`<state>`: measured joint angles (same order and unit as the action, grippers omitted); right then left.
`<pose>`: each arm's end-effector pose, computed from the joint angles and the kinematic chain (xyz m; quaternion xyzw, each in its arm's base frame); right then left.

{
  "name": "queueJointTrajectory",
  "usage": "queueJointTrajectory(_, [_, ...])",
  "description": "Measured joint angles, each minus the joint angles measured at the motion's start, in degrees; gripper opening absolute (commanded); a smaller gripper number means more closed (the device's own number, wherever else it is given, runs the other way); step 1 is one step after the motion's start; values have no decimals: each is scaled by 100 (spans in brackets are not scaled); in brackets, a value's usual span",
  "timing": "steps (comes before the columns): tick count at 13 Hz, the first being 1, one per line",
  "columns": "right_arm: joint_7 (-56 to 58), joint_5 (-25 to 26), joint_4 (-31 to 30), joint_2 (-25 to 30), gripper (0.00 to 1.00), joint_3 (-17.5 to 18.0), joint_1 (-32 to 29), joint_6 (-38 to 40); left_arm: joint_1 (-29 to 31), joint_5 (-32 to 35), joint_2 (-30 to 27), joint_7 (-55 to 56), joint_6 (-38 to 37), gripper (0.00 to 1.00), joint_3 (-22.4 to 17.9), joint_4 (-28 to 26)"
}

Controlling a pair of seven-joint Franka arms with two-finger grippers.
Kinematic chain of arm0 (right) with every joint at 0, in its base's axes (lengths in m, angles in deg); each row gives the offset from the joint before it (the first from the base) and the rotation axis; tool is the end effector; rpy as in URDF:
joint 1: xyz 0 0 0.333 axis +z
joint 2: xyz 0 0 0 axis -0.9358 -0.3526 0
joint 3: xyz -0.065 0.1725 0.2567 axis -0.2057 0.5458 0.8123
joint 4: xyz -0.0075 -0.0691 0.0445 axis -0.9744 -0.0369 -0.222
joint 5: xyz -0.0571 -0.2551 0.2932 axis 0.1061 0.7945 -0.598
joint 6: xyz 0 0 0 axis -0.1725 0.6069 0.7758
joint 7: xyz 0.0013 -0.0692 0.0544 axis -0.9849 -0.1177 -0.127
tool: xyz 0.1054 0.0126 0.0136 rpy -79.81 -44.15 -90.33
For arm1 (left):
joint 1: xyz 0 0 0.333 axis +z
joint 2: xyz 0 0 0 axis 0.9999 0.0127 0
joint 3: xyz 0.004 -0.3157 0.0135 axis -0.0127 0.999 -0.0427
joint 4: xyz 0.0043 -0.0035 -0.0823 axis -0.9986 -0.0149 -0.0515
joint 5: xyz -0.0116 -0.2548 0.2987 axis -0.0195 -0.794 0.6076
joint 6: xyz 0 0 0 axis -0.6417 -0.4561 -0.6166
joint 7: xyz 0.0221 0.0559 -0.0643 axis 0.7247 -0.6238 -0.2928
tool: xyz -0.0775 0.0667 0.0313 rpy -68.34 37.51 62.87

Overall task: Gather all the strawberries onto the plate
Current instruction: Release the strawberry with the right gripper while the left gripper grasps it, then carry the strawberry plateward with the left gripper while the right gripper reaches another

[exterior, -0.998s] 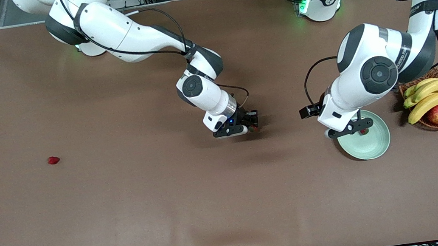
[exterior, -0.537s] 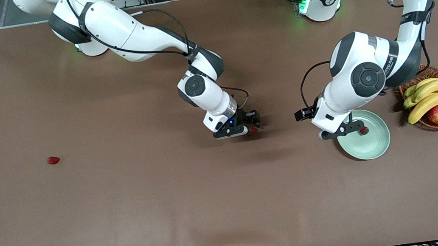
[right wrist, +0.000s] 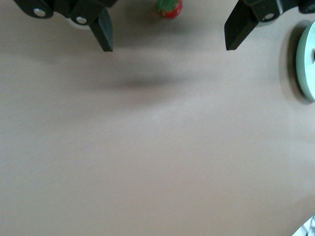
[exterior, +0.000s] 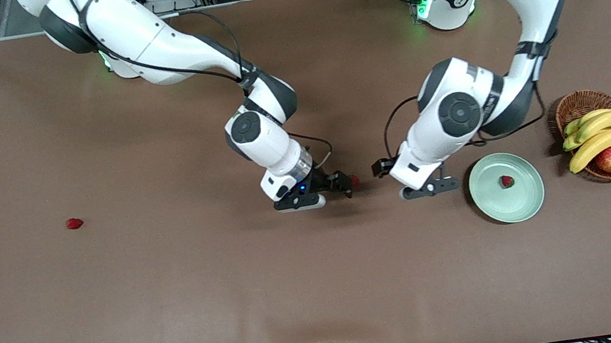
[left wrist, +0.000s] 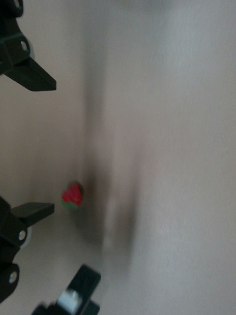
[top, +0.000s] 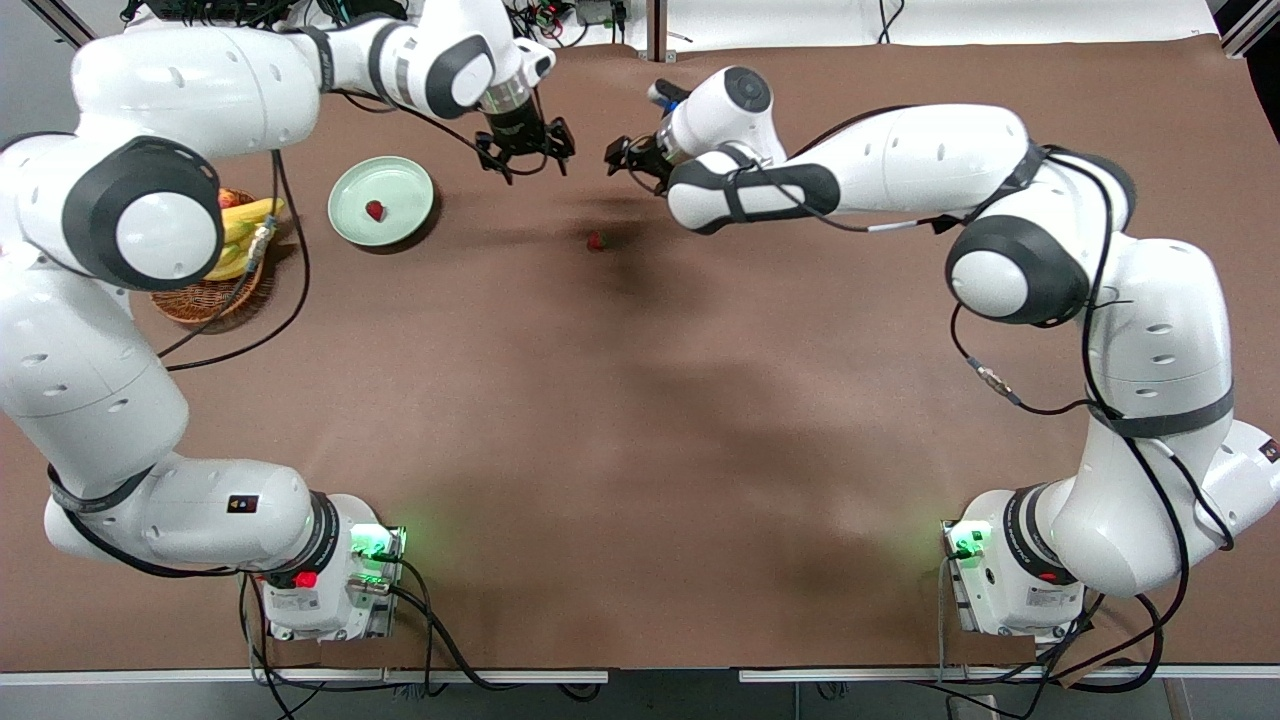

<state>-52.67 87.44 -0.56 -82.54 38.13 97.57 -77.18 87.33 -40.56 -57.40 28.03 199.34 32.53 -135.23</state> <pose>0.5730 0.4878 0.2468 -0.9606 0.0944 -0.1072 0.2382 0.5814 -0.3137 0.3057 0.9954 0.0544 -0.0396 0.0682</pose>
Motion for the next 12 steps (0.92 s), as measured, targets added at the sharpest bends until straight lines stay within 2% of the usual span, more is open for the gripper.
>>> queueJointTrajectory(4, [654,8,-246,562,100,-20,-419,1029,-353,337,574,824,585,100,-11,21])
queueJointTrajectory(8, [1881,8,-379,1120,100,-56,-1209,2405,-804,1114,1119,2171,859,100,-65,216])
queueJointTrajectory(12, [2777,15,-1057,1652,100,-67,-1915,2651,-1330,1420,1415,2798,882,100,-448,413])
